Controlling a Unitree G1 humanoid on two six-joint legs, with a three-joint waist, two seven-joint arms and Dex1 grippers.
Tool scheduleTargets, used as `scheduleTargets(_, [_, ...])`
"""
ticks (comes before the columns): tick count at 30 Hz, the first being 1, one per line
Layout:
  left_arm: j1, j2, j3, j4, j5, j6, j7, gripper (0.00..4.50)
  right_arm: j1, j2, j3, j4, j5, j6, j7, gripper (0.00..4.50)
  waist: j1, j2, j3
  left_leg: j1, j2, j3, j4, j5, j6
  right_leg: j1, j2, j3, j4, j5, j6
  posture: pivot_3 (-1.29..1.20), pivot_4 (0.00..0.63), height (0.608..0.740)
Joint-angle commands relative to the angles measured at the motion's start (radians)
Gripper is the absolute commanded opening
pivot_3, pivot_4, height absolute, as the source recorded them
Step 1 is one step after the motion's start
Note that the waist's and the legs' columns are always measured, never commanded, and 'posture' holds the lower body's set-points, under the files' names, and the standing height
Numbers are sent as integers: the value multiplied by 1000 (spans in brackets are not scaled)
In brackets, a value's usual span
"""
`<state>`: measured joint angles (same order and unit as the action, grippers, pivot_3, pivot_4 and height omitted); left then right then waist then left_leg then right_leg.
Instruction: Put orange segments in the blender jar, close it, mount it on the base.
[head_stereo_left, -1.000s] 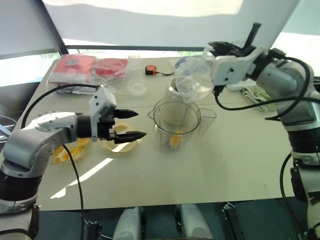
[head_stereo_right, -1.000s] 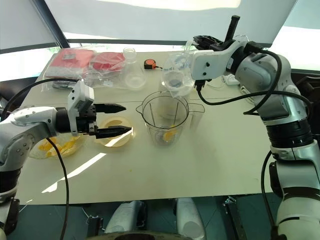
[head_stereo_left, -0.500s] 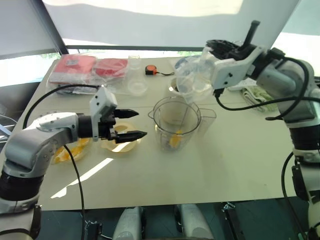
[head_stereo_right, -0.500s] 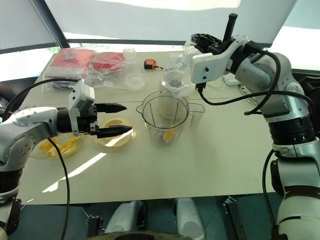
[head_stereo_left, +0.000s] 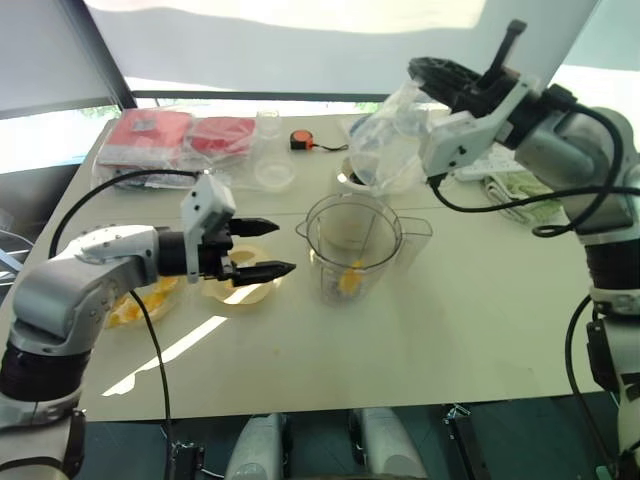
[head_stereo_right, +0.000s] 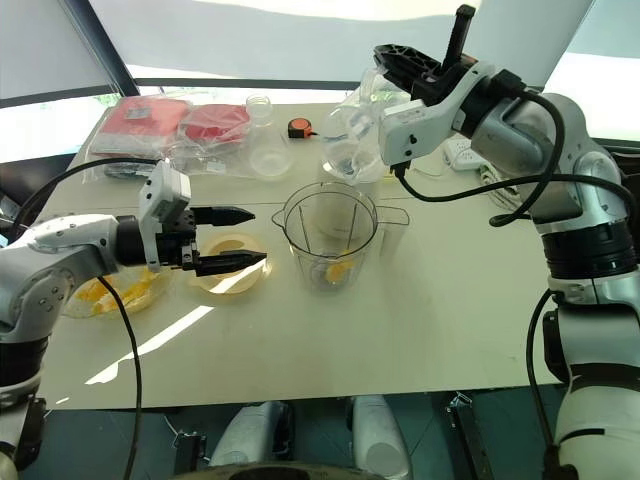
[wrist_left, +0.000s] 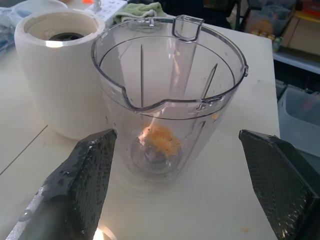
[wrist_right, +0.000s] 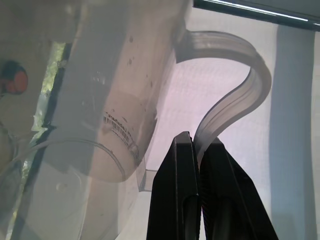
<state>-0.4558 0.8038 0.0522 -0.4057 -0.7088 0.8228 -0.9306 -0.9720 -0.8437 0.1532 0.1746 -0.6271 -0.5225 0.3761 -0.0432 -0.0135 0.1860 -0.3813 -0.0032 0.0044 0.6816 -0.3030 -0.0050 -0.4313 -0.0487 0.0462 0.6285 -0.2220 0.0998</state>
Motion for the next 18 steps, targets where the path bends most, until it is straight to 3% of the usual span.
scheduleTargets(1, [-22, 0, 16, -5, -7, -12, 1, 4078, -49, -16, -22, -3, -6, -21, -33, 59, 0, 0, 0, 0, 0, 0, 0, 0, 0, 0, 0, 0, 0, 0, 0, 0, 150, 740])
scheduleTargets(10, [-23, 1, 20, -6, -11, -8, 0, 4078, -35, 9, -47, 8, 58, 11, -10, 59, 0, 0, 0, 0, 0, 0, 0, 0, 0, 0, 0, 0, 0, 0, 0, 0, 150, 740])
scheduleTargets(12, [-24, 5, 30, -6, -18, -3, 0, 4078, 1, 40, -81, -11, 170, 92, 46, 59, -1, 0, 0, 0, 0, 0, 0, 0, 0, 0, 0, 0, 0, 0, 0, 0, 150, 740])
scheduleTargets(18, [-34, 16, 49, 2, -33, 4, -4, 4078, 135, 140, -222, -212, 499, 562, 206, 59, 5, 0, 0, 0, 0, -2, 0, 0, 0, 1, 0, -1, 1, 2, 3, 0, 150, 740])
